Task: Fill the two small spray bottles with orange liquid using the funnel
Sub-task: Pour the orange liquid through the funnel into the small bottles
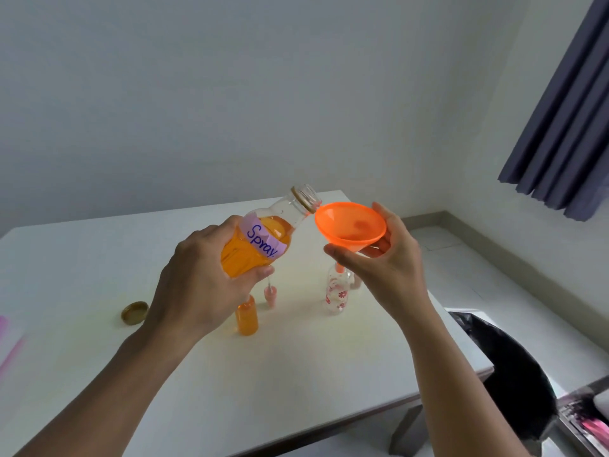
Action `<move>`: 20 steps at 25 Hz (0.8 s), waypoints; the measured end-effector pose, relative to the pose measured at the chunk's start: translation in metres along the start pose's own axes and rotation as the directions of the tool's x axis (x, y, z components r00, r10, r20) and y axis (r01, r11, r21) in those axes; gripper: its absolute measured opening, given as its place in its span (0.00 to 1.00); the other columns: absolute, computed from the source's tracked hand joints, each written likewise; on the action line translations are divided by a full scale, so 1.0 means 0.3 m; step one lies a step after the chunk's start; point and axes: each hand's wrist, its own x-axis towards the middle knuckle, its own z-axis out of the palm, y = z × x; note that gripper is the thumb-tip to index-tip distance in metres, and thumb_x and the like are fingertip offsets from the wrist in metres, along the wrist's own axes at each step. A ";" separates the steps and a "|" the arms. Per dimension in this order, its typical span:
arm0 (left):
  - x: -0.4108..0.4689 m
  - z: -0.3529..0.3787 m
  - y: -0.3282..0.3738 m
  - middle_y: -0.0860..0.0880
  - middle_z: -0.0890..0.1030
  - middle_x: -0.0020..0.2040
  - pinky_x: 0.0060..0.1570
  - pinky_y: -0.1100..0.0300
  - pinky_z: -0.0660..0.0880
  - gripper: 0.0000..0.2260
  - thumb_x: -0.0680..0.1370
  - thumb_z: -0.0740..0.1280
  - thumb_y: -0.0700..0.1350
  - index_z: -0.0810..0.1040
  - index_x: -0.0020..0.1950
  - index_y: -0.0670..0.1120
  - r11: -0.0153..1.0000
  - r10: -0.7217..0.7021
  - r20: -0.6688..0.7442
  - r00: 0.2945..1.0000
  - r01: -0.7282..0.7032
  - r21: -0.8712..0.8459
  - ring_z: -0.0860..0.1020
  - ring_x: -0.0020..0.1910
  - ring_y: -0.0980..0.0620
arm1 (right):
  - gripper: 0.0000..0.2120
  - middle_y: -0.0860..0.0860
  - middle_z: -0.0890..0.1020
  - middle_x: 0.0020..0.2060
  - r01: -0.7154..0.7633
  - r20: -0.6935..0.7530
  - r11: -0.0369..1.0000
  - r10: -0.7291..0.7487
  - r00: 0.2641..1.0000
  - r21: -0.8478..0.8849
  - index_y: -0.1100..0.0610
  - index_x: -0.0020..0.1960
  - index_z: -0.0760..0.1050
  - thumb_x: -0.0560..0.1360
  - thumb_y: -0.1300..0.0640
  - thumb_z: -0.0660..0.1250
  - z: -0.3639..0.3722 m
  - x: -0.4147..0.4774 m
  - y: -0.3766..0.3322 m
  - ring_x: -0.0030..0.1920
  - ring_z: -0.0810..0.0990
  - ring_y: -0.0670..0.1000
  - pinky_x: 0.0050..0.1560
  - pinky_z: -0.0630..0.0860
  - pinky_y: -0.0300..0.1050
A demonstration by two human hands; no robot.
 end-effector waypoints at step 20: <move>0.142 -0.023 -0.007 0.50 0.82 0.52 0.39 0.58 0.67 0.33 0.65 0.80 0.56 0.74 0.67 0.50 0.878 0.229 0.016 0.973 -0.214 0.428 0.77 0.49 0.45 | 0.49 0.42 0.74 0.62 0.014 0.053 1.000 -0.013 0.999 -0.011 0.44 0.75 0.66 0.59 0.48 0.86 0.038 -0.027 0.023 0.57 0.81 0.47 0.46 0.76 0.29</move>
